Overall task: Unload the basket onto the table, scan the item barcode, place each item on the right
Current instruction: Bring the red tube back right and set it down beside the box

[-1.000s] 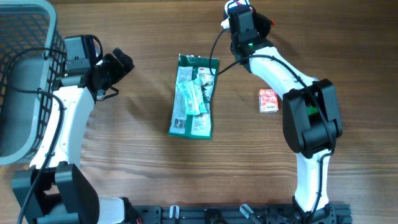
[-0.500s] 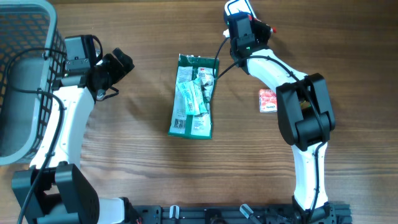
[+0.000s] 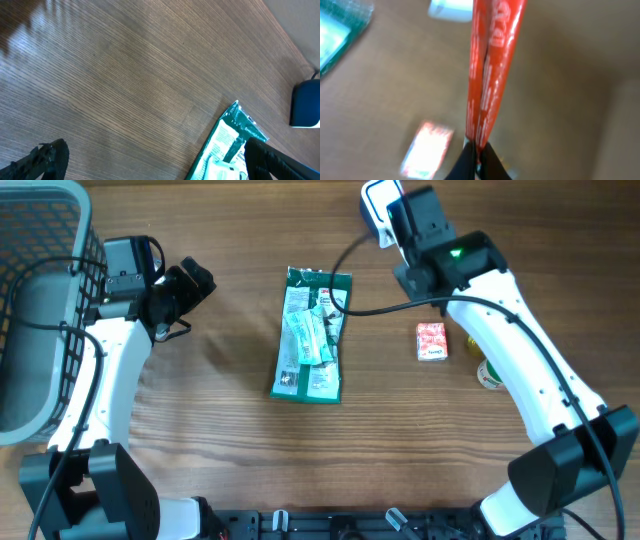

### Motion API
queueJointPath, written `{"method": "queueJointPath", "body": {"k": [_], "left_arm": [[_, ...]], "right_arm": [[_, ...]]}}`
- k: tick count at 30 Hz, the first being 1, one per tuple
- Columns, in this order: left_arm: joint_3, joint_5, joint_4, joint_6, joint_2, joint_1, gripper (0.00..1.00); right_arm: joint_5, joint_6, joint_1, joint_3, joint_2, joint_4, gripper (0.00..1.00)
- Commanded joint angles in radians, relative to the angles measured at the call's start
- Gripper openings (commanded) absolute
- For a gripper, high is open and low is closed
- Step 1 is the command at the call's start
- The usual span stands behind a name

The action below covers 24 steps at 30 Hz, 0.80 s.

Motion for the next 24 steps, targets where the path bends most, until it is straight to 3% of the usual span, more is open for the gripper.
{"method": "queueJointPath", "body": {"k": [1, 12, 20, 24], "left_arm": [[0.005, -0.005, 0.001, -0.009, 0.004, 0.002, 1.00], [0.005, -0.005, 0.001, -0.009, 0.004, 0.002, 1.00], [0.005, -0.005, 0.001, -0.009, 0.004, 0.002, 1.00], [0.005, -0.005, 0.001, -0.009, 0.004, 0.002, 1.00]], "right_arm": [[-0.165, 0.309, -0.031, -0.059, 0.028, -0.157, 0.04], [-0.087, 0.444, -0.041, -0.296, 0.029, -0.082, 0.04], [-0.085, 0.442, -0.041, -0.449, 0.030, 0.074, 0.06], [-0.085, 0.441, -0.041, -0.460, 0.030, 0.101, 0.27]]}}
